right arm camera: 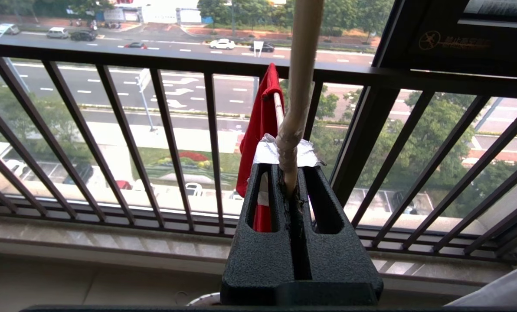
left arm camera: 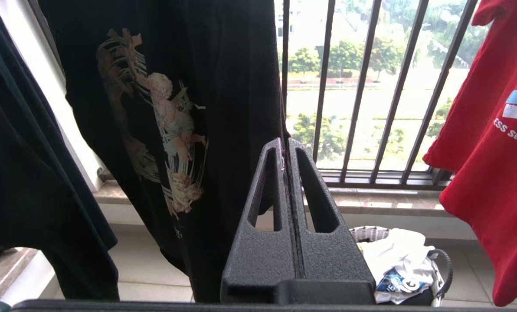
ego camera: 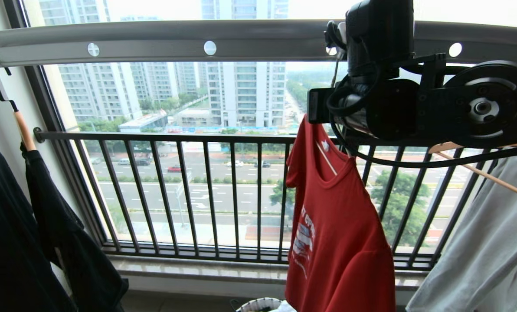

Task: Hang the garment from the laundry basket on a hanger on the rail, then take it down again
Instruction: Take the clothes off the clothes rack

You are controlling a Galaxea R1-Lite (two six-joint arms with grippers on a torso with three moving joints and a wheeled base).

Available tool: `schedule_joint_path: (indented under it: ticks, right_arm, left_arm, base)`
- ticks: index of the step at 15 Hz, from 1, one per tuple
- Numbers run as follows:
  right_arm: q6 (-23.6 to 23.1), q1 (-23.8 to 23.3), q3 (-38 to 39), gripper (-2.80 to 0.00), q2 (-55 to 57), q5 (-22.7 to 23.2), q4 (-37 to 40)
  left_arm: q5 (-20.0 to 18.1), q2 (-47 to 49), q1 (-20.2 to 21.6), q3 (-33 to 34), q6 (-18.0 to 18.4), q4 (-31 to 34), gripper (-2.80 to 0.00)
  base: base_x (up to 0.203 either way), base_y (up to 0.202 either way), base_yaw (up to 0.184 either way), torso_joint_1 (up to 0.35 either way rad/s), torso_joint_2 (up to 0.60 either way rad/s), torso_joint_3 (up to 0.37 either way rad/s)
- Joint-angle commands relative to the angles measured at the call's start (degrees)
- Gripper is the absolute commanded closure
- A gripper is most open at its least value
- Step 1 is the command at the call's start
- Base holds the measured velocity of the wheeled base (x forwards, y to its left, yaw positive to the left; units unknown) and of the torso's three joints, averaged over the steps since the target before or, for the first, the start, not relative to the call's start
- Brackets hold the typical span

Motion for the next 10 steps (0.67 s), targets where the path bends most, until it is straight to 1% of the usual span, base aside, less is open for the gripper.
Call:
schedule_joint_path:
  ticks: [1,10]
  right_arm:
    - [-0.08,0.66,-0.02,0.00,-1.25,-0.51,-1.05]
    - [-1.75,3.01,0.16,0.00,-4.57,-1.04,-1.52]
  left_arm:
    - [-0.02,0.07,0.00,0.00,0.00,0.03,0.00]
    - [-0.02,0.07,0.00,0.00,0.00,0.03,0.00]
  base:
    - [0.000,0.000,0.000,0.000,0.00,0.000]
    - [0.000,0.000,0.000,0.000,0.00,0.000]
